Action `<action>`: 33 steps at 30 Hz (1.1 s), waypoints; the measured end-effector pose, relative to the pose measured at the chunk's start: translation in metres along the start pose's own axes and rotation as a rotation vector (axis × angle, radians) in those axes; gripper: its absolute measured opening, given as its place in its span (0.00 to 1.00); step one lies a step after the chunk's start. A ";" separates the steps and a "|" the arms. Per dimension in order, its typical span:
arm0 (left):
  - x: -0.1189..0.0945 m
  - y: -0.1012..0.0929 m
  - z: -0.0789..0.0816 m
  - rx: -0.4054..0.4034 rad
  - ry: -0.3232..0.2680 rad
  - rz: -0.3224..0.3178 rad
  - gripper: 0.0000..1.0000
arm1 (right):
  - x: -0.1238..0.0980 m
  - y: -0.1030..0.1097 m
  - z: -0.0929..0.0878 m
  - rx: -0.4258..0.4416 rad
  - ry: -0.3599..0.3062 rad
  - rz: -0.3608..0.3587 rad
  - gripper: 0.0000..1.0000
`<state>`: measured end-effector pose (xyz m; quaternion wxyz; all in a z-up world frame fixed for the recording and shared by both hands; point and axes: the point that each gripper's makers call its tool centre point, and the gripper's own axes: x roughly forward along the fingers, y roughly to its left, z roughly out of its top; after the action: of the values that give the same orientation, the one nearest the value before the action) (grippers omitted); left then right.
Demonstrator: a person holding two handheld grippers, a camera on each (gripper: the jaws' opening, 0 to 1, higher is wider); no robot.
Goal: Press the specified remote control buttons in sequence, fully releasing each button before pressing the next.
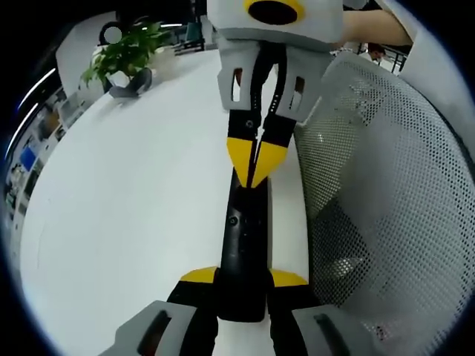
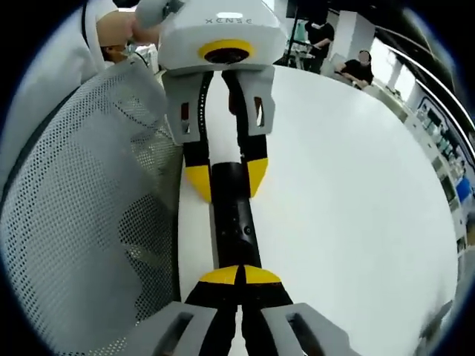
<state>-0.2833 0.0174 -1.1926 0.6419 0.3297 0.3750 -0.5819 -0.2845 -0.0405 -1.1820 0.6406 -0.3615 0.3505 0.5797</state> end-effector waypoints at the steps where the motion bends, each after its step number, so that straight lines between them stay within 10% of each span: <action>1: 0.000 0.000 0.000 0.002 0.002 -0.001 0.24 | 0.001 0.000 0.000 -0.014 0.009 -0.009 0.00; 6: 0.001 0.000 0.001 0.007 0.024 -0.002 0.24 | 0.001 -0.001 0.000 -0.044 0.032 -0.037 0.00; 18: 0.000 -0.001 0.000 0.017 0.027 -0.007 0.24 | -0.003 -0.003 0.002 0.123 -0.189 -0.024 0.00; 33: 0.000 -0.001 0.000 0.023 0.019 -0.012 0.24 | 0.007 -0.001 0.010 -0.061 0.027 0.065 0.00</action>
<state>-0.2840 0.0175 -1.1924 0.6312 0.3404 0.3762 -0.5867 -0.2829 -0.0287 -1.1833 0.6052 -0.3771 0.3531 0.6057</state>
